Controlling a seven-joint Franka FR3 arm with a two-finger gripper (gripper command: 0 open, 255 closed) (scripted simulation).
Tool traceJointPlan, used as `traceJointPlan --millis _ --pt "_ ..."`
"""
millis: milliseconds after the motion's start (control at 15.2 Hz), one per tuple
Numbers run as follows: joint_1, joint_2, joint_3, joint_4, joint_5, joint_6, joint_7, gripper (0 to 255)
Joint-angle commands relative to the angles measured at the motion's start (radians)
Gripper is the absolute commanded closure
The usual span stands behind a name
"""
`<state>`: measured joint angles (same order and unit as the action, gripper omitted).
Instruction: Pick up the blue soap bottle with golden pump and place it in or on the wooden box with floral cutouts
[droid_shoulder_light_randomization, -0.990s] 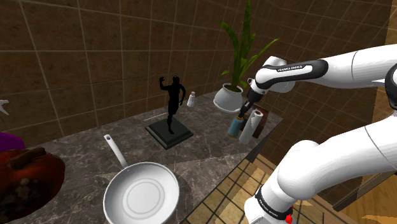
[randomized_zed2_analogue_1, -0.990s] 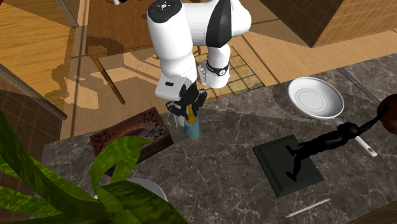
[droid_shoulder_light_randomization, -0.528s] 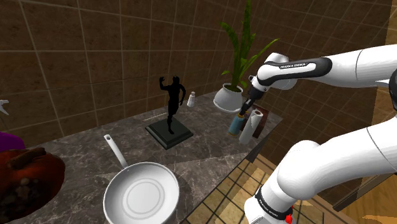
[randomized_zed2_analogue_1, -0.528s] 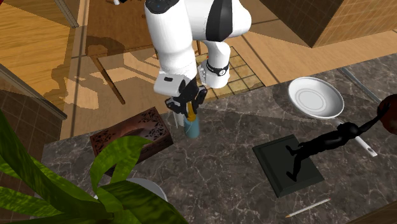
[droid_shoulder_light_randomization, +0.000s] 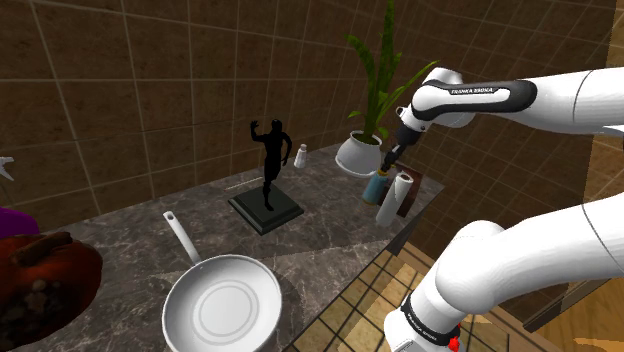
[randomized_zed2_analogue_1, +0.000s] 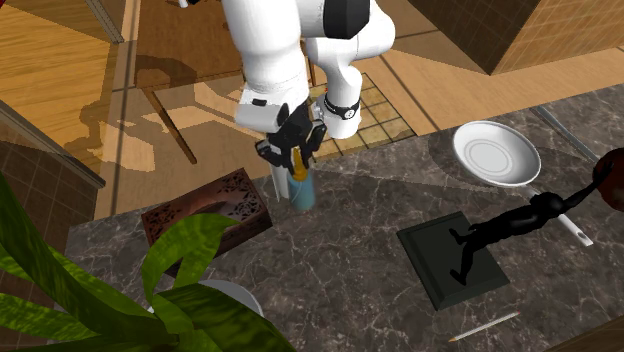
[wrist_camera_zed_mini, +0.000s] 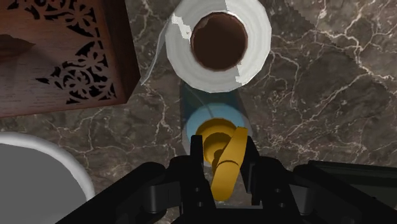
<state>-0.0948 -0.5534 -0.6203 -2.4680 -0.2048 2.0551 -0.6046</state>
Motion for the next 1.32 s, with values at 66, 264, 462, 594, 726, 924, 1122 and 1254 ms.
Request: traceJointPlan --millis 66,264,462,594,726,924,1122,1254 --pt "0.001 -0.011 0.014 0.031 0.004 -0.043 0.007 255" --pt "0.001 -0.02 0.026 0.064 0.008 -0.085 0.011 255" --pt "0.003 -0.027 0.037 0.099 0.012 -0.126 0.015 255" --pt "0.004 -0.03 0.044 0.123 0.015 -0.153 0.017 255" --pt "0.005 -0.032 0.05 0.148 0.019 -0.18 0.019 255" --pt "0.008 -0.034 0.059 0.186 0.024 -0.22 0.021 255" --pt "0.011 -0.033 0.067 0.226 0.03 -0.259 0.024 255" --pt "0.013 -0.031 0.072 0.253 0.033 -0.285 0.025 255"
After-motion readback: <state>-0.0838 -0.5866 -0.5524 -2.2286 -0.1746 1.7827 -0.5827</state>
